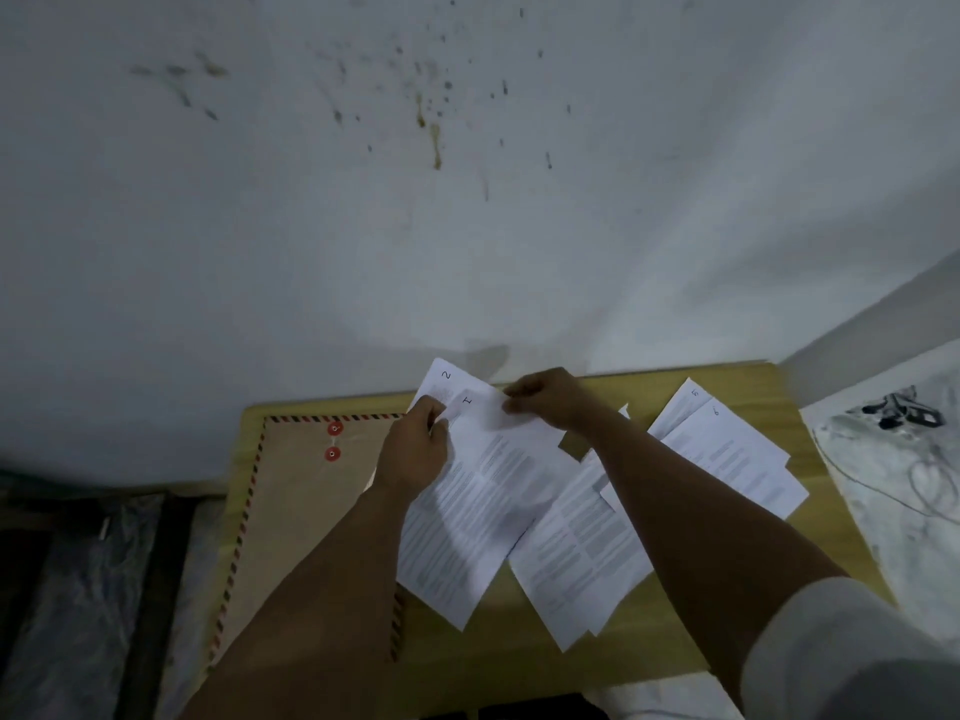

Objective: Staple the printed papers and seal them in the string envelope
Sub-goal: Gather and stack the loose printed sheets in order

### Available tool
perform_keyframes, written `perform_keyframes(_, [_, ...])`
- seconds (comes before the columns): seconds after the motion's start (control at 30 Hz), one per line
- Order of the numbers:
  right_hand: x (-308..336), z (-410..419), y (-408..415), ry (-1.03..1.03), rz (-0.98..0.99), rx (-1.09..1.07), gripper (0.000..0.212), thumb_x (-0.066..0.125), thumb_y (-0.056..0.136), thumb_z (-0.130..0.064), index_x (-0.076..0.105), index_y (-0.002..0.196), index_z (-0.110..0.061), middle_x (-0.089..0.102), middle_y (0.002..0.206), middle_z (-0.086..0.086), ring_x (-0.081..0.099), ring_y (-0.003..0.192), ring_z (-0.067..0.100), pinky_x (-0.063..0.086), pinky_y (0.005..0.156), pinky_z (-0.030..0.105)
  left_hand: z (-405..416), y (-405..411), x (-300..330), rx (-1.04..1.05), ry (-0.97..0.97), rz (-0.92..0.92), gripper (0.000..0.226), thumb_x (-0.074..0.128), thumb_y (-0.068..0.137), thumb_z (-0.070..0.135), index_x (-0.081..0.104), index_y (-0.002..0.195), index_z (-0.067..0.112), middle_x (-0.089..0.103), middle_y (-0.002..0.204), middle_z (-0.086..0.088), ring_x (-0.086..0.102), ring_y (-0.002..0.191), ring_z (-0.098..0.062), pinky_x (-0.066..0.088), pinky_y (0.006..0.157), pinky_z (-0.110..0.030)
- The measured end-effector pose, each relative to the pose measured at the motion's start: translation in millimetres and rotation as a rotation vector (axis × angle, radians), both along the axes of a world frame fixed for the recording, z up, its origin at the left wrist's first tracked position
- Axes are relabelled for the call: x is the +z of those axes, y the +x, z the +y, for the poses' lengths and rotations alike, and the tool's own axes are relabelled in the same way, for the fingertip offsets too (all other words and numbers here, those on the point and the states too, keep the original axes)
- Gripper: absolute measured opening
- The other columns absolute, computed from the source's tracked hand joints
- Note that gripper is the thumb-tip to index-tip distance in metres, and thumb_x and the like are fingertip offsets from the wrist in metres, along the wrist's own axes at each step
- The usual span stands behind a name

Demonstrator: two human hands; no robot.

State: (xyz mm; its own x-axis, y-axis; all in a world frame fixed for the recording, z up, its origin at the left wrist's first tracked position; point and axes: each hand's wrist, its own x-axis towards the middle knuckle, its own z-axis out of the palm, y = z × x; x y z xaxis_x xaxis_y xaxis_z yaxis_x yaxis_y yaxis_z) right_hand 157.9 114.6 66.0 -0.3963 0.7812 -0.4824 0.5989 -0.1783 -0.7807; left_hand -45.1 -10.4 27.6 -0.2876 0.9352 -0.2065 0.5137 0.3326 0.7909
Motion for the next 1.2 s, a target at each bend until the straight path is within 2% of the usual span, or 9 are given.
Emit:
perform_keyframes(0.13, [47.9, -19.0, 3.6, 0.139, 0.028, -0.064, 0.017, 0.085, 0.078, -0.014, 0.078, 0.085, 0.000, 0.072, 0.079, 0.008, 0.061, 0.067, 0.009, 0.048, 0.060, 0.017, -21.0, -9.5, 41.5, -0.007, 0.096, 0.001, 0.011, 0.057, 0.101, 0.013, 0.056, 0.090, 0.017, 0.056, 0.075, 0.007, 0.049, 0.066, -0.007, 0.040, 0.063, -0.028])
perform_keyframes(0.23, [86.9, -34.8, 8.9, 0.249, 0.021, -0.067, 0.016, 0.084, 0.079, -0.013, 0.077, 0.083, 0.001, 0.070, 0.073, 0.002, 0.060, 0.059, 0.001, 0.047, 0.059, 0.012, -36.4, -17.9, 73.2, 0.001, 0.158, 0.002, 0.010, 0.059, 0.101, 0.015, 0.058, 0.091, 0.015, 0.053, 0.071, 0.007, 0.044, 0.061, -0.007, 0.036, 0.059, -0.024])
perform_keyframes(0.33, [118.9, -51.7, 14.2, 0.409, -0.009, -0.041, 0.009, 0.079, 0.081, -0.009, 0.077, 0.089, -0.008, 0.071, 0.076, 0.001, 0.062, 0.067, 0.004, 0.049, 0.068, 0.018, -52.9, -27.9, 98.1, 0.013, 0.204, 0.011, 0.012, 0.059, 0.101, 0.018, 0.060, 0.089, 0.019, 0.057, 0.073, 0.004, 0.046, 0.059, -0.008, 0.037, 0.056, -0.023])
perform_keyframes(0.47, [149.0, -73.3, 22.8, 0.586, -0.042, -0.029, 0.020, 0.070, 0.086, -0.008, 0.077, 0.101, -0.020, 0.075, 0.087, 0.011, 0.066, 0.078, 0.017, 0.051, 0.077, 0.029, -72.8, -36.5, 128.6, 0.024, 0.281, 0.035, 0.015, 0.061, 0.100, 0.020, 0.061, 0.085, 0.022, 0.060, 0.072, 0.005, 0.051, 0.062, -0.011, 0.042, 0.062, -0.029])
perform_keyframes(0.6, [183.6, -91.3, 33.6, 0.683, -0.018, -0.049, 0.013, 0.069, 0.092, -0.015, 0.079, 0.098, -0.018, 0.076, 0.096, 0.001, 0.069, 0.088, 0.016, 0.054, 0.082, 0.029, -85.6, -35.1, 163.9, 0.010, 0.355, 0.071, 0.017, 0.063, 0.099, 0.025, 0.061, 0.082, 0.021, 0.062, 0.073, 0.006, 0.054, 0.065, -0.010, 0.043, 0.064, -0.029])
perform_keyframes(0.8, [228.2, -104.6, 47.0, 0.700, 0.060, -0.062, 0.012, 0.069, 0.093, -0.022, 0.081, 0.097, -0.019, 0.076, 0.097, -0.005, 0.067, 0.086, 0.000, 0.049, 0.076, 0.015, -88.4, -15.6, 216.2, -0.045, 0.476, 0.023, 0.020, 0.063, 0.099, 0.025, 0.062, 0.079, 0.021, 0.061, 0.069, 0.009, 0.050, 0.059, 0.000, 0.043, 0.062, -0.024])
perform_keyframes(0.9, [241.7, -109.3, 48.6, 0.661, 0.114, -0.048, 0.016, 0.068, 0.095, -0.021, 0.080, 0.102, -0.014, 0.076, 0.102, -0.002, 0.065, 0.086, -0.004, 0.047, 0.069, 0.005, -84.3, -3.8, 236.0, -0.072, 0.531, 0.028, 0.019, 0.064, 0.099, 0.027, 0.064, 0.082, 0.018, 0.066, 0.078, 0.006, 0.057, 0.066, -0.004, 0.049, 0.065, -0.026])
perform_keyframes(1.1, [255.2, -110.7, 51.6, 0.600, 0.188, -0.008, 0.016, 0.068, 0.095, -0.020, 0.079, 0.104, -0.014, 0.075, 0.108, 0.000, 0.068, 0.098, 0.012, 0.048, 0.084, 0.023, -71.4, 15.1, 262.2, -0.022, 0.634, 0.076, 0.008, 0.070, 0.097, 0.025, 0.065, 0.092, 0.020, 0.054, 0.122, -0.002, 0.057, 0.107, -0.013, 0.045, 0.087, -0.023])
perform_keyframes(1.2, [259.1, -105.6, 57.4, 0.581, 0.228, -0.012, 0.016, 0.067, 0.095, -0.021, 0.080, 0.102, -0.015, 0.076, 0.106, -0.001, 0.070, 0.097, 0.015, 0.053, 0.084, 0.027, -64.8, 25.6, 270.3, 0.005, 0.592, 0.005, 0.013, 0.066, 0.099, 0.028, 0.069, 0.097, 0.015, 0.066, 0.116, 0.001, 0.062, 0.107, -0.014, 0.050, 0.089, -0.030])
